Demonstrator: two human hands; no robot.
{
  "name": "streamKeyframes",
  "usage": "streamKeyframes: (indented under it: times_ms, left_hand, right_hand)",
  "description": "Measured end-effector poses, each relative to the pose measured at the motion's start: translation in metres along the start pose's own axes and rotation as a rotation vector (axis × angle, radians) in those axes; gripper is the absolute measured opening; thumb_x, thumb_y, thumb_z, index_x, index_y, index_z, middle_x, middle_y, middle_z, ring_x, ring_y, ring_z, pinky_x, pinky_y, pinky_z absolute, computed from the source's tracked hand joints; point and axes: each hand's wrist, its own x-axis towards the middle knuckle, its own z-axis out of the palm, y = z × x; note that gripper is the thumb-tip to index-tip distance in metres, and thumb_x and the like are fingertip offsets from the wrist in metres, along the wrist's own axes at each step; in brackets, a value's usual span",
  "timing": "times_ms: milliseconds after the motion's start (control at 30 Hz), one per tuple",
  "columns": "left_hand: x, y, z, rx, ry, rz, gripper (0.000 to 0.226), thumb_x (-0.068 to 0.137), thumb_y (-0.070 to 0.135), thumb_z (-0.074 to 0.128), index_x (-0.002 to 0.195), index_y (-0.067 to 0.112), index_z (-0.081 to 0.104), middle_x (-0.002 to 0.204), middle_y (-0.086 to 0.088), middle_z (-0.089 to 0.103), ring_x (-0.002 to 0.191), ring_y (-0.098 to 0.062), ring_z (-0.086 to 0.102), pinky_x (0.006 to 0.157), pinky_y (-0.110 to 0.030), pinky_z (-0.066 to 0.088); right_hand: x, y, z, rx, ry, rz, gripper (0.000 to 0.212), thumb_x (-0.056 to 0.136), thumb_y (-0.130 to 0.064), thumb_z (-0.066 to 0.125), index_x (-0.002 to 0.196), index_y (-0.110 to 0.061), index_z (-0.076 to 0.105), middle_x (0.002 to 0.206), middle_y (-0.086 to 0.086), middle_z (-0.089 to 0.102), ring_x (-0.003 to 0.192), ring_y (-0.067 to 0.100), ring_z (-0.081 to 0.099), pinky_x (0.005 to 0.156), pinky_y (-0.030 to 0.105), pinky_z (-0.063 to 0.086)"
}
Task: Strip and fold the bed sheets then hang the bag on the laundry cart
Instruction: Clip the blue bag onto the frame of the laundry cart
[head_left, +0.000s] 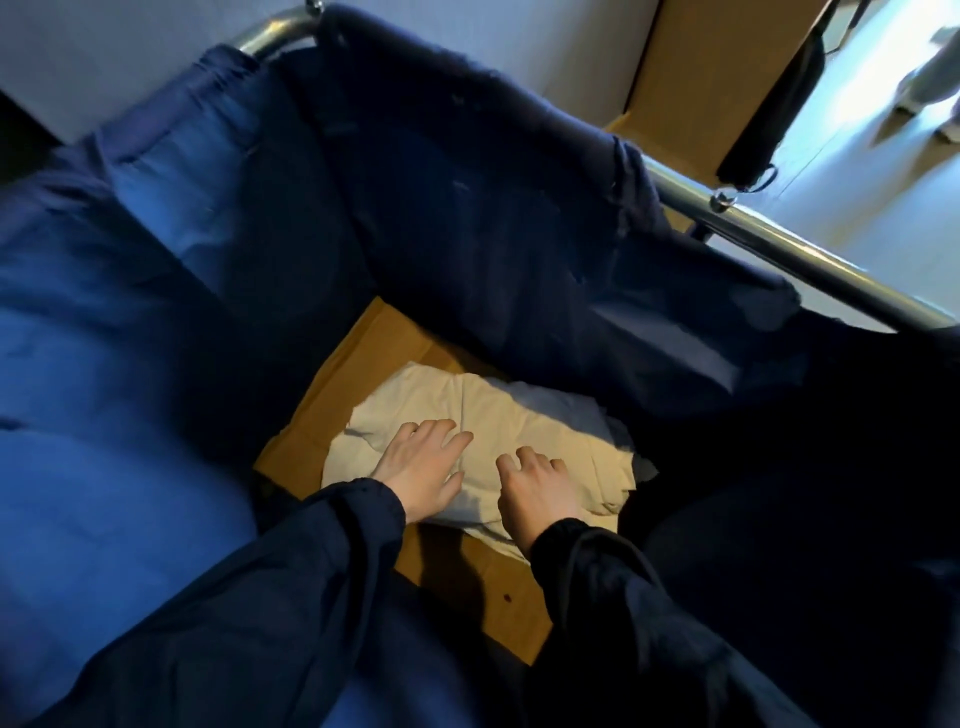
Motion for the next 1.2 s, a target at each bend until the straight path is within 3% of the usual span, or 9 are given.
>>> streamKeyframes:
  times_ms: [133,367,533,667,867,1033,1200]
  left_hand:
    - [-0.02,0.029,-0.024,-0.038,0.024,-0.062,0.049,0.077,0.032,0.059,0.122,0.013,0.061,0.113,-0.013,0.063,0.102,-0.03,0.061,0.084,-0.042,0.049]
    - [-0.073,0.095,-0.072,-0.112,0.133,-0.235,0.044,0.082,0.03,0.056,0.123,0.015,0.06,0.11,-0.009,0.062,0.101,-0.029,0.06,0.088,-0.04,0.044]
    - [-0.113,0.133,-0.103,-0.171,0.168,-0.344,0.047,0.092,0.031,0.05,0.137,0.019,0.048,0.134,-0.005,0.052,0.121,-0.025,0.049,0.101,-0.034,0.032]
    - [-0.144,0.156,-0.122,-0.202,0.16,-0.388,0.045,0.095,0.033,0.047,0.137,0.02,0.046,0.131,-0.004,0.052,0.12,-0.023,0.048,0.1,-0.036,0.032]
    - [-0.194,0.198,-0.13,-0.29,0.199,-0.397,0.058,0.082,0.043,0.033,0.131,0.019,0.053,0.126,-0.004,0.056,0.116,-0.024,0.052,0.097,-0.035,0.036]
    - [-0.224,0.238,-0.129,-0.325,0.239,-0.339,0.04,0.093,0.032,0.051,0.131,0.018,0.053,0.13,-0.003,0.054,0.119,-0.023,0.05,0.1,-0.034,0.036]
    - [-0.239,0.281,-0.127,-0.329,0.234,-0.267,0.039,0.092,0.031,0.052,0.129,0.018,0.054,0.125,-0.004,0.056,0.115,-0.025,0.051,0.097,-0.036,0.038]
  right_hand:
    - [-0.032,0.005,-0.018,0.026,-0.013,0.018,0.027,0.09,-0.014,0.045,0.116,-0.013,0.051,0.117,0.012,0.055,0.108,0.031,0.053,0.088,0.039,0.039]
    - [-0.088,0.013,-0.065,0.023,0.02,-0.069,0.029,0.092,-0.023,0.048,0.119,-0.014,0.049,0.117,0.01,0.056,0.107,0.03,0.054,0.088,0.039,0.04]
    - [-0.131,0.019,-0.099,0.031,0.029,-0.108,0.031,0.092,-0.022,0.048,0.122,-0.014,0.048,0.121,0.01,0.055,0.11,0.03,0.054,0.092,0.039,0.04]
    - [-0.169,0.015,-0.111,0.047,0.042,-0.114,0.034,0.093,-0.024,0.049,0.125,-0.016,0.047,0.121,0.009,0.056,0.109,0.029,0.055,0.09,0.038,0.041]
    - [-0.231,0.012,-0.118,0.111,0.052,-0.106,0.037,0.094,-0.028,0.047,0.13,-0.019,0.048,0.124,0.008,0.056,0.108,0.031,0.056,0.088,0.037,0.043]
    - [-0.286,0.016,-0.122,0.094,0.115,-0.099,0.037,0.094,-0.029,0.049,0.13,-0.018,0.05,0.121,0.008,0.057,0.108,0.031,0.056,0.091,0.037,0.04]
    - [-0.334,0.03,-0.118,0.127,0.149,-0.047,0.036,0.094,-0.029,0.049,0.129,-0.019,0.051,0.124,0.007,0.056,0.11,0.032,0.055,0.089,0.037,0.04]
